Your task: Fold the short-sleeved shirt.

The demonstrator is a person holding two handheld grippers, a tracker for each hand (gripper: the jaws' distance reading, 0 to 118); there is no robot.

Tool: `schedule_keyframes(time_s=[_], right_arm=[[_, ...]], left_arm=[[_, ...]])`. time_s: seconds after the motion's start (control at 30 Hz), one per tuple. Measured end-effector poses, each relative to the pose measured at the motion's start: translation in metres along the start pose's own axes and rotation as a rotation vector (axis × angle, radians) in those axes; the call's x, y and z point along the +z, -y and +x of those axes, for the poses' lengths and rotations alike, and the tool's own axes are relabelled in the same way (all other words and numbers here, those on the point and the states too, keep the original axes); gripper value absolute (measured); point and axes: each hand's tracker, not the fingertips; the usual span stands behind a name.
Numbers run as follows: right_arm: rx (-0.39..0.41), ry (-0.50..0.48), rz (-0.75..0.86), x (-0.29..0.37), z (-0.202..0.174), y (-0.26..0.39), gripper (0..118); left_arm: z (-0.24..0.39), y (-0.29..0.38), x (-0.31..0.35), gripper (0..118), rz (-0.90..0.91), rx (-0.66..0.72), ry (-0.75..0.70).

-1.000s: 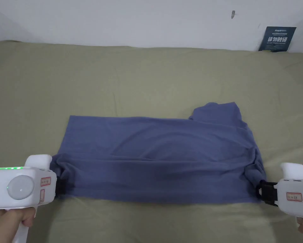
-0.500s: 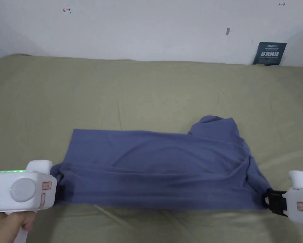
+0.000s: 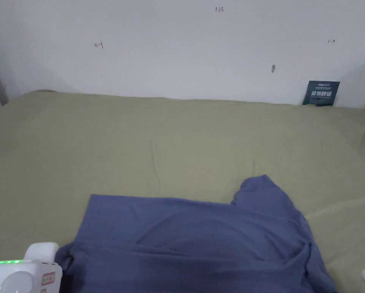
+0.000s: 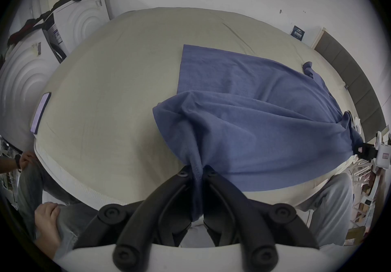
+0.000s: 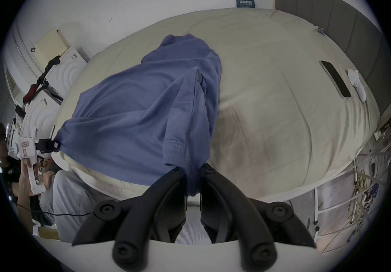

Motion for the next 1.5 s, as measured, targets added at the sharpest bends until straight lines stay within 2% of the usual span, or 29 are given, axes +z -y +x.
schedule_keyframes(time_s=[0.03,0.07,0.1,0.13,0.17,0.23,0.47,0.5,0.53,0.57,0.6,0.63,0.7,0.77,0.8,0.83,0.87,0.93,0.97,1.0,1.17,1.27,1.3,1.33,1.37,1.4,1.43,1.47,1.5], right_arm=[[-0.007,0.000,-0.002,-0.001,0.000,0.001,16],[-0.018,-0.003,-0.002,0.000,0.000,0.002,35],[-0.028,0.006,0.022,0.001,-0.001,0.001,84],[-0.012,0.053,0.046,0.004,-0.002,0.000,114],[0.018,0.043,0.051,0.007,-0.001,-0.002,118],[0.049,0.096,0.113,0.023,-0.005,-0.009,118],[0.035,0.037,0.199,0.026,-0.023,-0.065,118],[0.042,0.035,0.206,0.021,-0.027,-0.075,112],[0.050,0.046,0.222,0.018,-0.032,-0.085,92],[0.057,0.054,0.239,0.014,-0.035,-0.094,45],[0.062,0.061,0.233,0.007,-0.041,-0.103,0],[0.045,0.078,0.244,0.003,-0.037,-0.112,0],[0.068,0.051,0.197,-0.010,-0.035,-0.135,0],[0.104,0.094,0.189,-0.030,-0.046,-0.141,0],[0.106,0.099,0.182,-0.038,-0.045,-0.148,0],[0.102,0.103,0.178,-0.045,-0.043,-0.153,0],[0.106,0.101,0.170,-0.050,-0.043,-0.163,0],[0.086,0.110,0.146,-0.064,-0.038,-0.174,0],[0.078,0.112,0.138,-0.070,-0.035,-0.177,0],[0.082,0.110,0.130,-0.075,-0.033,-0.181,0],[0.071,0.141,0.083,-0.102,-0.018,-0.189,0],[0.046,0.136,0.059,-0.113,-0.012,-0.193,0],[0.046,0.130,0.052,-0.116,-0.011,-0.194,0],[0.050,0.130,0.048,-0.118,-0.011,-0.196,0],[0.057,0.131,0.048,-0.119,-0.012,-0.199,0],[0.066,0.133,0.051,-0.120,-0.014,-0.201,0],[0.066,0.131,0.053,-0.120,-0.015,-0.204,1],[0.060,0.115,0.059,-0.120,-0.015,-0.207,2],[0.039,0.103,0.063,-0.121,-0.015,-0.211,19]], left_arm=[[0.001,0.001,0.001,5,0.001,0.006,0.003],[0.002,0.001,0.003,10,0.008,0.008,0.016],[0.001,0.002,0.004,51,0.029,0.005,0.040],[0.002,0.002,0.005,101,0.038,0.008,0.050],[0.002,0.002,0.007,118,0.035,-0.005,0.012],[-0.002,0.000,0.015,114,0.119,-0.041,0.004],[0.008,-0.057,0.040,112,0.249,0.004,0.019],[0.010,-0.069,0.036,109,0.258,0.011,0.040],[0.012,-0.080,0.031,100,0.255,0.024,0.043],[0.018,-0.091,0.030,72,0.244,0.027,0.051],[0.022,-0.102,0.023,13,0.239,0.017,0.053],[0.026,-0.112,0.011,0,0.240,0.015,0.038],[0.024,-0.137,-0.013,0,0.246,-0.012,0.003],[0.017,-0.162,-0.037,0,0.214,0.003,0.021],[0.015,-0.175,-0.049,25,0.188,0.005,0.035],[0.015,-0.178,-0.059,77,0.146,0.008,0.014],[0.014,-0.186,-0.073,118,0.121,0.000,-0.027],[0.009,-0.195,-0.100,112,0.083,-0.015,-0.064],[0.011,-0.203,-0.108,112,0.127,-0.046,-0.081],[0.011,-0.205,-0.121,112,0.056,-0.026,-0.077],[0.021,-0.216,-0.158,109,0.007,-0.063,-0.094],[0.027,-0.220,-0.161,86,-0.003,-0.060,-0.034],[0.029,-0.219,-0.155,62,0.003,-0.112,-0.087],[0.029,-0.219,-0.149,62,0.016,-0.127,-0.063],[0.032,-0.222,-0.146,54,0.018,-0.144,-0.056],[0.031,-0.222,-0.141,15,0.035,-0.152,-0.061],[0.031,-0.222,-0.140,0,0.031,-0.144,0.000],[0.033,-0.220,-0.140,0,0.001,-0.112,-0.005],[0.035,-0.219,-0.142,0,0.018,-0.130,-0.023]])
